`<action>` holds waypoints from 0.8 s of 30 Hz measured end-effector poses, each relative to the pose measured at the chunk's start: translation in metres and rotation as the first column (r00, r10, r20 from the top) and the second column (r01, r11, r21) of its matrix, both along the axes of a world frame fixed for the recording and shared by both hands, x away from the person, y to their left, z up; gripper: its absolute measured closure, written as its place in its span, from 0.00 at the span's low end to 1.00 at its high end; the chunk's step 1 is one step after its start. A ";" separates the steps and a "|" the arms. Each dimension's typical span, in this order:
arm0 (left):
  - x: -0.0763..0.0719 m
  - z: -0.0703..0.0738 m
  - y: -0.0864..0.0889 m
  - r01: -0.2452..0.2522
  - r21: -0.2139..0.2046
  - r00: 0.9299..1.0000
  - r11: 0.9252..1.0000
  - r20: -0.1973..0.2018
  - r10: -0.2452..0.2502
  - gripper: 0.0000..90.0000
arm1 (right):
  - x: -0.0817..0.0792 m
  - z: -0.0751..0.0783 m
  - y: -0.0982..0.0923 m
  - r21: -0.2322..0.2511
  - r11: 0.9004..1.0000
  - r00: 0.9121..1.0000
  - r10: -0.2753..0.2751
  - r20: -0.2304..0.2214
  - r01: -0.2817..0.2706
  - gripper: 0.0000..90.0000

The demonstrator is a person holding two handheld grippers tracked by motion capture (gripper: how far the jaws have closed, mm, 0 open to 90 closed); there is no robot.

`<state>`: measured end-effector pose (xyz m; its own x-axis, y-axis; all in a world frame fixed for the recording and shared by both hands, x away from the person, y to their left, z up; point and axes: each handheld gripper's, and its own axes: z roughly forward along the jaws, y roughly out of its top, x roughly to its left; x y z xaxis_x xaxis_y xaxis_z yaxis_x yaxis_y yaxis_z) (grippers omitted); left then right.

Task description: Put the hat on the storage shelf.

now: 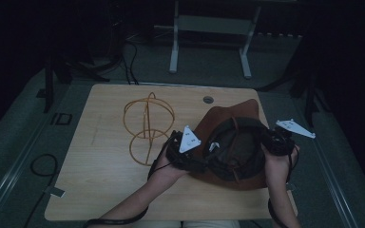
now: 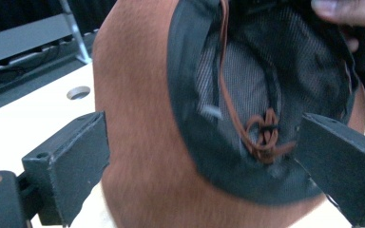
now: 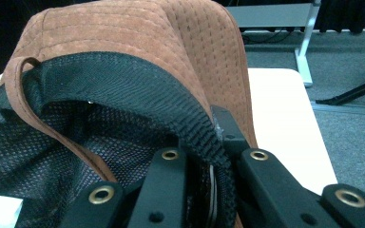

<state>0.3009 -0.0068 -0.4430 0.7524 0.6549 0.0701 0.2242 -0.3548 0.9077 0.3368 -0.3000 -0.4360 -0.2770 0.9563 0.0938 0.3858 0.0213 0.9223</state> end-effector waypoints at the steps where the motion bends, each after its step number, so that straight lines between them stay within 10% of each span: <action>1: 0.003 0.001 -0.004 -0.001 0.003 1.000 1.000 0.001 0.001 0.06 | 0.000 0.000 0.000 0.000 1.000 1.000 0.001 0.000 -0.001 0.94; 10: 0.031 0.004 -0.035 -0.015 0.039 1.000 0.999 -0.006 0.016 0.08 | -0.005 -0.001 -0.002 0.006 1.000 1.000 0.008 0.000 -0.008 0.94; 24: 0.051 -0.005 -0.044 -0.180 0.126 0.981 0.976 -0.050 0.187 0.46 | -0.016 0.003 0.007 0.001 0.999 0.999 0.042 0.023 -0.042 0.94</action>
<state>0.3521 -0.0513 -0.4484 0.6255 0.7718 0.1146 0.3494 -0.4084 0.8433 0.3203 -0.2935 -0.4334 -0.3186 0.9438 0.0879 0.3631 0.0358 0.9311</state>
